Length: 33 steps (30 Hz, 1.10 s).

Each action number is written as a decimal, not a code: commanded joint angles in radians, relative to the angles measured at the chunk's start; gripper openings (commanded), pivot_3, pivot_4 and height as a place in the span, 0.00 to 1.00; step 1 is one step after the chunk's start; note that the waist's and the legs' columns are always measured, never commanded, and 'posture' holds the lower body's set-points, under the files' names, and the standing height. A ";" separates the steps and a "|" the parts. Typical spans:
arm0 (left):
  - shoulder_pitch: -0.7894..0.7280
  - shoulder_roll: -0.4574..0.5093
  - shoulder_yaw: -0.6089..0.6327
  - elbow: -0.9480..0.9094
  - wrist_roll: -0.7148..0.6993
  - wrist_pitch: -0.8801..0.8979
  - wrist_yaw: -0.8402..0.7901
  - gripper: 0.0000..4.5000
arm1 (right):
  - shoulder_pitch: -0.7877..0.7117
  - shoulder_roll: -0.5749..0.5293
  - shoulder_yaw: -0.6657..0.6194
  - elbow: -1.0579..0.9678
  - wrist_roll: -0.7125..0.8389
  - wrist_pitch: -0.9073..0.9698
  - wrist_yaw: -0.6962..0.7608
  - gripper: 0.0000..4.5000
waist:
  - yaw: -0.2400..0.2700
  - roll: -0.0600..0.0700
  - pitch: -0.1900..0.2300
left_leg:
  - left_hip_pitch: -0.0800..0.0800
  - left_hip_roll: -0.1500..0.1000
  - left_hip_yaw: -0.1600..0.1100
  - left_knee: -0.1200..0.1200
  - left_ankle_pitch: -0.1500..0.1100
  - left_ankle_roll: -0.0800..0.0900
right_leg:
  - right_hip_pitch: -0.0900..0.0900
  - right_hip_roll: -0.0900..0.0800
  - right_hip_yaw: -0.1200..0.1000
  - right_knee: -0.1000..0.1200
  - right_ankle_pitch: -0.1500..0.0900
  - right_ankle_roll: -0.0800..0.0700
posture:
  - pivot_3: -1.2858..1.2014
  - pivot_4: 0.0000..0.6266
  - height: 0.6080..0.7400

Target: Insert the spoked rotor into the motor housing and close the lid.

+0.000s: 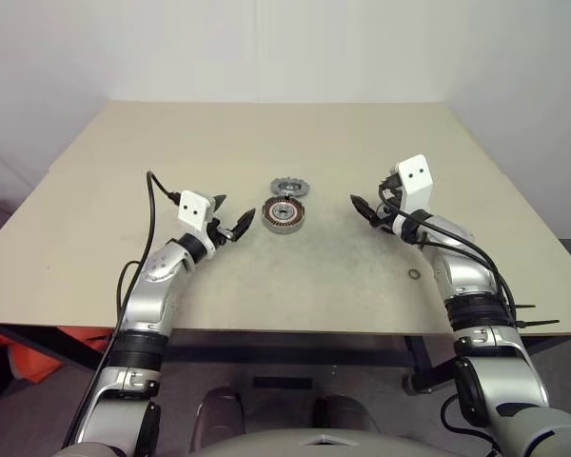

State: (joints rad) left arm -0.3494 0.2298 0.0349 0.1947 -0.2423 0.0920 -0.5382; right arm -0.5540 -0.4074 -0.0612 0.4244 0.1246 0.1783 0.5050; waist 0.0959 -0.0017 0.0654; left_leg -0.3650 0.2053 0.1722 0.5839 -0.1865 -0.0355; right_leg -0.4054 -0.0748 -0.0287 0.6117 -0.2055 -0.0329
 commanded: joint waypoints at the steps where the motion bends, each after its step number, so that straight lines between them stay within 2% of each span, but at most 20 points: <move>1: -0.022 0.003 0.001 -0.028 -0.003 -0.012 -0.004 0.94 | -0.029 -0.009 -0.009 -0.016 -0.004 -0.024 -0.002 0.99 | 0.000 0.000 0.000 | 0.000 0.000 0.000 0.000 0.000 0.000 | 0.000 0.000 0.000 0.000 0.000 0.000 | 0.52 0.00 1.00; 24: -0.027 0.009 0.000 -0.023 -0.001 -0.014 -0.013 0.94 | -0.018 -0.006 0.015 -0.025 -0.008 -0.012 0.035 0.99 | 0.000 0.000 0.000 | 0.000 0.000 0.000 0.000 0.000 0.000 | 0.000 0.000 0.000 0.000 0.000 0.000 | 0.52 0.00 1.00; 33: -0.034 0.005 -0.003 -0.017 0.005 -0.015 -0.019 0.94 | -0.014 -0.040 0.066 -0.061 -0.029 -0.029 0.130 0.99 | 0.000 0.000 0.000 | 0.000 0.000 0.000 0.000 0.000 0.000 | 0.000 0.000 0.000 0.000 0.000 0.000 | 0.52 0.00 1.00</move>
State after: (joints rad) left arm -0.3574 0.2304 0.0329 0.1950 -0.2381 0.0920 -0.5568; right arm -0.5534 -0.4303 -0.0071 0.4160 0.1061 0.1778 0.6079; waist 0.0960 -0.0017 0.0654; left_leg -0.3651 0.2053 0.1722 0.5839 -0.1866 -0.0354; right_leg -0.4054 -0.0748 -0.0287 0.6117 -0.2055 -0.0329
